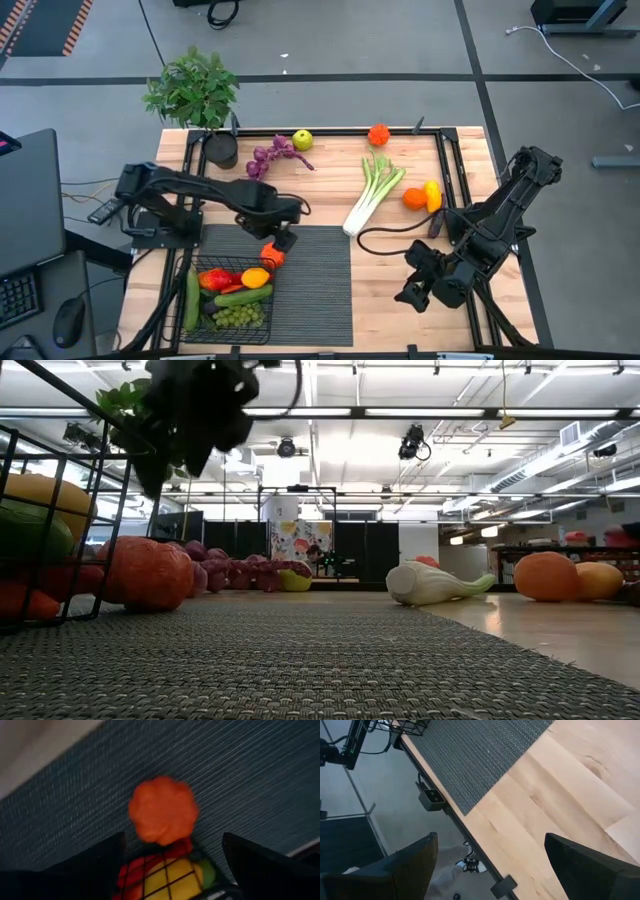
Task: Build produce basket
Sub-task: Put the bottom orange pumpkin into the wire basket
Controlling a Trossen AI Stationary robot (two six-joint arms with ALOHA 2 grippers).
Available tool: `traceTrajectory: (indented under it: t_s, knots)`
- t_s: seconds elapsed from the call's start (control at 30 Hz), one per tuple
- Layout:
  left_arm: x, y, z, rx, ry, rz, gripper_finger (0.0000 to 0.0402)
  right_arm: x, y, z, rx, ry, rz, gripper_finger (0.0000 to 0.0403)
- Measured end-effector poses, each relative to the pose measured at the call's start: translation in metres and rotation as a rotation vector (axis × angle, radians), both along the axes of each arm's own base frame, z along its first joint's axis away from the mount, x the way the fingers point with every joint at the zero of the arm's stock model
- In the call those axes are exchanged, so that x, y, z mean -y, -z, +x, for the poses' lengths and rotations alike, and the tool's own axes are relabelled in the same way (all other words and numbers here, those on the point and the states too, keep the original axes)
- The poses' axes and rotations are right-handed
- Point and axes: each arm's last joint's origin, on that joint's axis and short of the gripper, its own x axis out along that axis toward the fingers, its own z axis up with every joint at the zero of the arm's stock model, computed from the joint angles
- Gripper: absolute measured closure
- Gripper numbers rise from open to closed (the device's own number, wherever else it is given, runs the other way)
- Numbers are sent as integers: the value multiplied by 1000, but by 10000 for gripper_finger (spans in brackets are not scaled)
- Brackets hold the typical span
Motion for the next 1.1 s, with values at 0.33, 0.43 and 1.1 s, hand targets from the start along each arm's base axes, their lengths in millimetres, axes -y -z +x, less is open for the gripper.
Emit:
traceTrajectory:
  t_s: [0.33,0.43,1.1]
  knots:
    - [1,16,15,37,65,2,49,1,0,0,29,23,-44,34]
    - [1,18,16,27,71,1,48,2,2,-1,17,-5,-54,34]
    - [10,54,24,-138,92,-108,47,-6,2,-11,51,25,-83,34]
